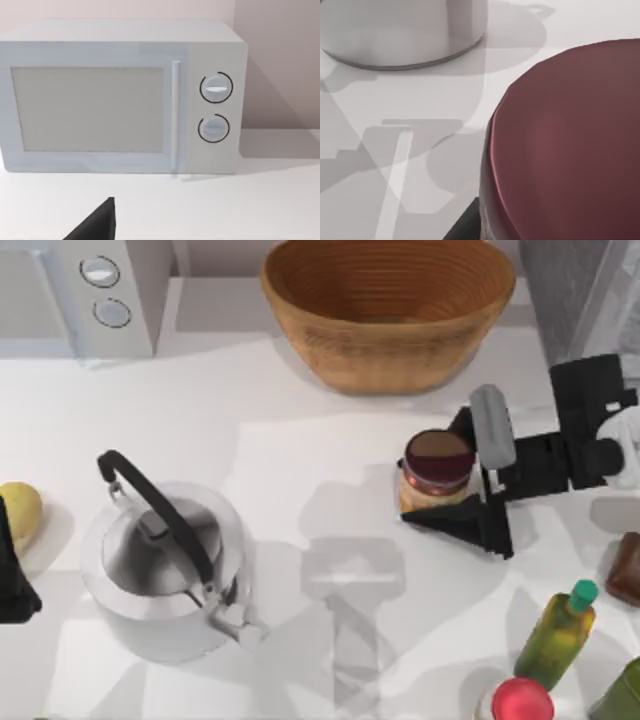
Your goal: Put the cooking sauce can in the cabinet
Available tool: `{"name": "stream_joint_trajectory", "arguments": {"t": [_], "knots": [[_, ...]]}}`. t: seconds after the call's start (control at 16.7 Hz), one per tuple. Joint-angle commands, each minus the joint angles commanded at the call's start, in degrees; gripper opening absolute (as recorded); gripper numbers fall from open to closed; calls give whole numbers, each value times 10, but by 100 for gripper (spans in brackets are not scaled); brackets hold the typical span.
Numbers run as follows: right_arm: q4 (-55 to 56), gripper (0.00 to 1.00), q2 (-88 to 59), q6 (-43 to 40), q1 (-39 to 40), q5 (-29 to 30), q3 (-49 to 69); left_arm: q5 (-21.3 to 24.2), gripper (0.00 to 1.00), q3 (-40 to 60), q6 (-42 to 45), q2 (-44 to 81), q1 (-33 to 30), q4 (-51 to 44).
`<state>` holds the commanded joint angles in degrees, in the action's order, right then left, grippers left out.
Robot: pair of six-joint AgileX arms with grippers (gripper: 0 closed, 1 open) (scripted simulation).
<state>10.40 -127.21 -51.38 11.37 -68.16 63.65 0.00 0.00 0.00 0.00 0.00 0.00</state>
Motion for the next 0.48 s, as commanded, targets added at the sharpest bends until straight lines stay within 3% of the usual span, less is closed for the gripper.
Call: {"name": "stream_joint_trajectory", "arguments": {"t": [0.48], "knots": [[-202,0,131,-5,-2,3,72,0,100,0,0,0,0,0]]}}
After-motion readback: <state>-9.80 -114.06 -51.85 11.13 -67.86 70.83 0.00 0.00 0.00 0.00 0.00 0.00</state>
